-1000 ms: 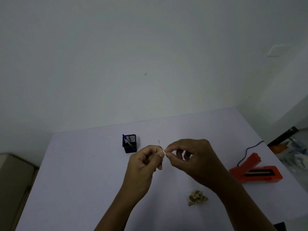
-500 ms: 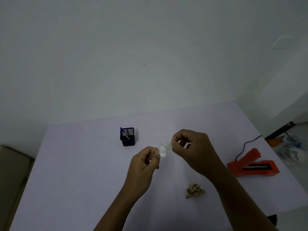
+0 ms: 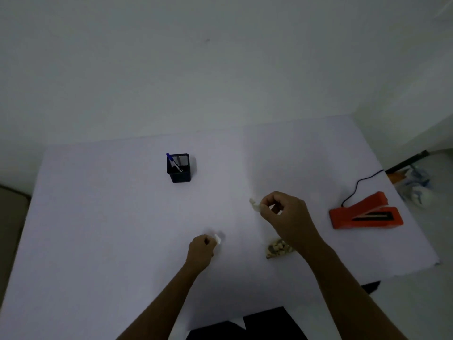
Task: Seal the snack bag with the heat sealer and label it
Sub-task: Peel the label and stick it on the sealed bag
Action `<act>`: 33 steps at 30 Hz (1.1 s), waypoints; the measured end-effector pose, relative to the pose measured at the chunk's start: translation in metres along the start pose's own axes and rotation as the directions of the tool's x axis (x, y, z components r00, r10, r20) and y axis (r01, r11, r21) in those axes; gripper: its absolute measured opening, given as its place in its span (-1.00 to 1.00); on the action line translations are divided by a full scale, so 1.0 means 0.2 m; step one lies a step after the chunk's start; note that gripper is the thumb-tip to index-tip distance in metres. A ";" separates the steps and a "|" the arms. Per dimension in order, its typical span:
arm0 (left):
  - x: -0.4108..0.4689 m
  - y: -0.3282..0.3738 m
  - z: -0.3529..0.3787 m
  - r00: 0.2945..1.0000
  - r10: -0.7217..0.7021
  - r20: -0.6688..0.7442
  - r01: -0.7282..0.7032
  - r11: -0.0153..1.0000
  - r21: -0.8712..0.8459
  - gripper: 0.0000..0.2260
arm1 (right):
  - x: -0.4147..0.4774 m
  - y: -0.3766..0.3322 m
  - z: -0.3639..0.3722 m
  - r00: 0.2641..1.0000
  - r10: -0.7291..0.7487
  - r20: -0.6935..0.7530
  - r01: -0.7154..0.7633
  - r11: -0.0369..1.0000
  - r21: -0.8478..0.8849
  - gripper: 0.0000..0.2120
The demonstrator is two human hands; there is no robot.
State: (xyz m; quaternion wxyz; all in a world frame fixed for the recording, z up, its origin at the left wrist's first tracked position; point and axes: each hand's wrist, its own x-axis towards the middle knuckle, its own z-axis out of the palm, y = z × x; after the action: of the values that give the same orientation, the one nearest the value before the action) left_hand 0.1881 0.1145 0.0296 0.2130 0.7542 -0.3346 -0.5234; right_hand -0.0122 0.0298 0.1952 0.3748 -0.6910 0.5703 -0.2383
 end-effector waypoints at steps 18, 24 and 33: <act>-0.11 0.26 -0.03 0.964 -0.129 0.231 0.192 0.941 -0.279 -0.64 | -0.17 0.22 0.12 0.991 -0.070 0.118 0.067 0.997 0.022 -0.92; -0.24 0.55 -0.07 0.911 -0.068 0.407 0.179 0.954 -0.240 -0.47 | -0.14 0.25 0.09 0.965 -0.172 0.198 0.178 0.984 -0.008 -0.93; -0.19 0.61 0.01 0.936 0.109 0.334 -0.076 0.991 -0.111 -0.87 | -0.10 0.41 -0.03 0.966 -0.141 0.218 0.144 0.990 0.002 -0.94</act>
State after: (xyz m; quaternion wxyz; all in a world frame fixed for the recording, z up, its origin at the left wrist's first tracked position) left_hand 0.1432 0.0581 0.1360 0.2127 0.6250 -0.3755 -0.6505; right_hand -0.0717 0.0425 0.1368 0.4121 -0.7547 0.4762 -0.1836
